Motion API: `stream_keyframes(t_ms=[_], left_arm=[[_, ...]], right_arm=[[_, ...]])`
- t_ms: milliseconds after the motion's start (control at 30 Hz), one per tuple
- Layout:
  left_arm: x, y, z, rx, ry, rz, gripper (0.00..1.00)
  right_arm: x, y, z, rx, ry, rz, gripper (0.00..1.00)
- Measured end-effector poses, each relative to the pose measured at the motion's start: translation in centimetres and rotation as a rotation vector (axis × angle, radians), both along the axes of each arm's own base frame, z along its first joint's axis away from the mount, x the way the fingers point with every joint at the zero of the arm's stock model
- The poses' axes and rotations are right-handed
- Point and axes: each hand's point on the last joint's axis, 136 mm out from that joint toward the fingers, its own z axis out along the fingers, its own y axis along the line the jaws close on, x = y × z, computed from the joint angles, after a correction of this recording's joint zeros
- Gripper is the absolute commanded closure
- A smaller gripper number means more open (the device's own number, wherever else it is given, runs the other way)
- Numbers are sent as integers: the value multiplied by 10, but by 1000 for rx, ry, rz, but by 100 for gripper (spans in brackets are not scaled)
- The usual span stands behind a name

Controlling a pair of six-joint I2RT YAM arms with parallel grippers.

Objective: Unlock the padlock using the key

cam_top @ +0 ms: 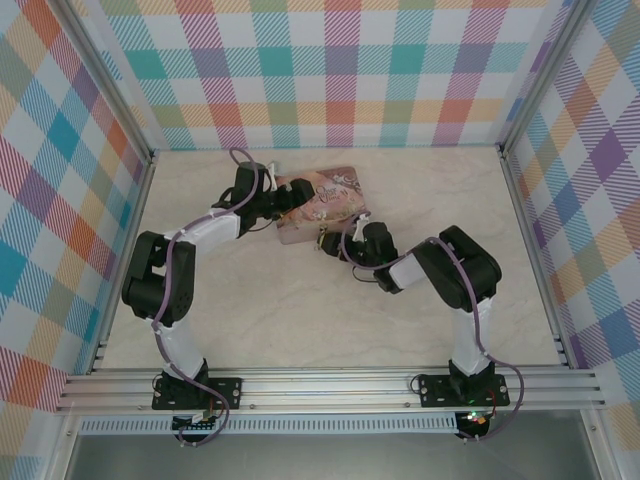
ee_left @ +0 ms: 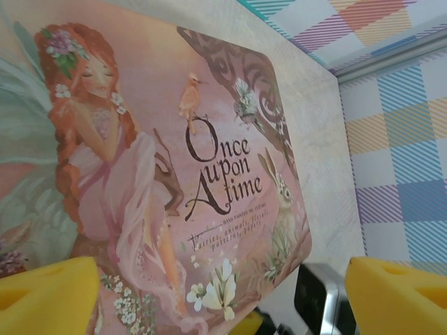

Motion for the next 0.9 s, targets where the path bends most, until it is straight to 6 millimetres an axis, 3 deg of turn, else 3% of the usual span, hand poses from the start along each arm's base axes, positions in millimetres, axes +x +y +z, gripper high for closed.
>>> stream_keyframes(t_ms=[133,267,467,633,900], left_arm=[[-8,-2,0,-1,-9,-10,9],[-15,-7,0,-3,-13,-25,9],[-17,-10,0,-6,-12,-27,9],[-17,-9,1,-7,-12,-25,9],[-17,-10,1,-7,-11,-25,9]], right_arm=[[21,-23,2,10,-3,-49,39],[27,-34,2,9,-5,-63,42],[7,-38,-2,11,-2,-48,46],[-16,-24,-2,8,8,1,46],[-19,-15,-4,10,23,20,50]])
